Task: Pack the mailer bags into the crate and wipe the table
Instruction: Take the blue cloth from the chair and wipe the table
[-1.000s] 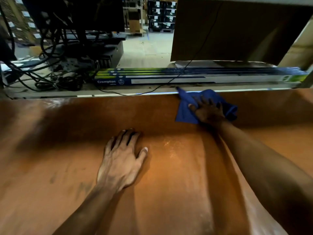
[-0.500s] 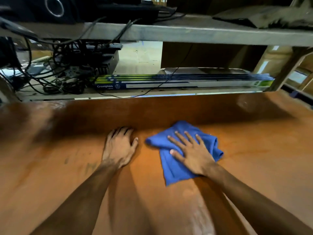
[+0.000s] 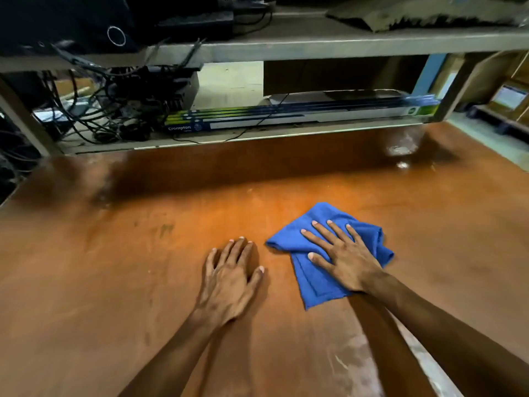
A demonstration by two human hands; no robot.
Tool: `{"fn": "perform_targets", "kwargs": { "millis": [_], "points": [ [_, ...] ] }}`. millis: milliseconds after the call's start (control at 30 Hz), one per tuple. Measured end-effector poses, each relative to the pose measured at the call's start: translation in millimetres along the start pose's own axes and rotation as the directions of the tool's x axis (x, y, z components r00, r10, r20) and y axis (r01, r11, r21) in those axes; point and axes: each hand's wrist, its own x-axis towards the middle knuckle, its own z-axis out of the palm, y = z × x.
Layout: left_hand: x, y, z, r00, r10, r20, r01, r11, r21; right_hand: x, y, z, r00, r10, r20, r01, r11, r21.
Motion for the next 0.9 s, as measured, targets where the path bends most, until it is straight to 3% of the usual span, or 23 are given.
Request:
{"fn": "perform_targets", "kwargs": {
  "millis": [100, 167, 200, 267, 333, 400, 467, 567, 633, 767, 833, 900],
  "points": [
    [-10, 3, 1, 1.000, 0.003, 0.031, -0.004, 1.000, 0.012, -14, 38, 0, 0.980, 0.198, -0.034, -0.198, 0.980, -0.007],
    [-11, 8, -4, 0.999, -0.006, 0.032, 0.004, 0.998, 0.057, -21, 57, -3, 0.912, 0.409, 0.012, -0.409, 0.910, 0.071],
    [-13, 12, -6, 1.000, -0.010, 0.026, 0.008, 0.997, 0.083, -28, 54, -2, 0.896, 0.442, 0.031, -0.443, 0.891, 0.099],
    [-24, 26, -10, 1.000, -0.016, 0.011, 0.015, 0.996, 0.092, -51, 29, 1, 0.938, 0.347, 0.015, -0.347, 0.936, 0.053],
    [-45, 41, -9, 1.000, -0.029, 0.001, 0.029, 0.998, 0.050, -87, -3, 6, 0.995, 0.097, 0.008, -0.097, 0.995, 0.015],
    [-74, 58, -7, 0.999, -0.038, -0.014, 0.038, 0.999, 0.015, -121, -6, 12, 0.998, -0.068, 0.011, 0.068, 0.998, 0.000],
    [-103, 72, -7, 0.999, -0.039, -0.021, 0.039, 0.999, 0.006, -130, 21, 9, 0.999, 0.038, 0.005, -0.038, 0.999, 0.015],
    [-136, 90, -7, 0.999, -0.031, -0.021, 0.031, 1.000, 0.006, -136, 52, 6, 0.933, 0.359, 0.008, -0.358, 0.930, 0.085],
    [-149, 98, -3, 0.999, -0.037, -0.018, 0.038, 0.999, 0.008, -152, 33, 10, 0.947, 0.320, 0.010, -0.320, 0.944, 0.076],
    [-159, 100, 3, 0.999, -0.043, 0.005, 0.043, 0.999, 0.006, -226, -20, 27, 0.997, -0.071, -0.035, 0.072, 0.997, 0.019],
    [-159, 99, 3, 0.999, -0.041, 0.004, 0.041, 0.999, 0.003, -247, -2, 26, 0.998, -0.055, -0.021, 0.055, 0.998, 0.009],
    [-160, 99, 2, 0.999, -0.035, 0.015, 0.035, 0.999, -0.001, -258, 32, 24, 0.989, 0.143, -0.042, -0.143, 0.990, -0.001]
  ]
}}
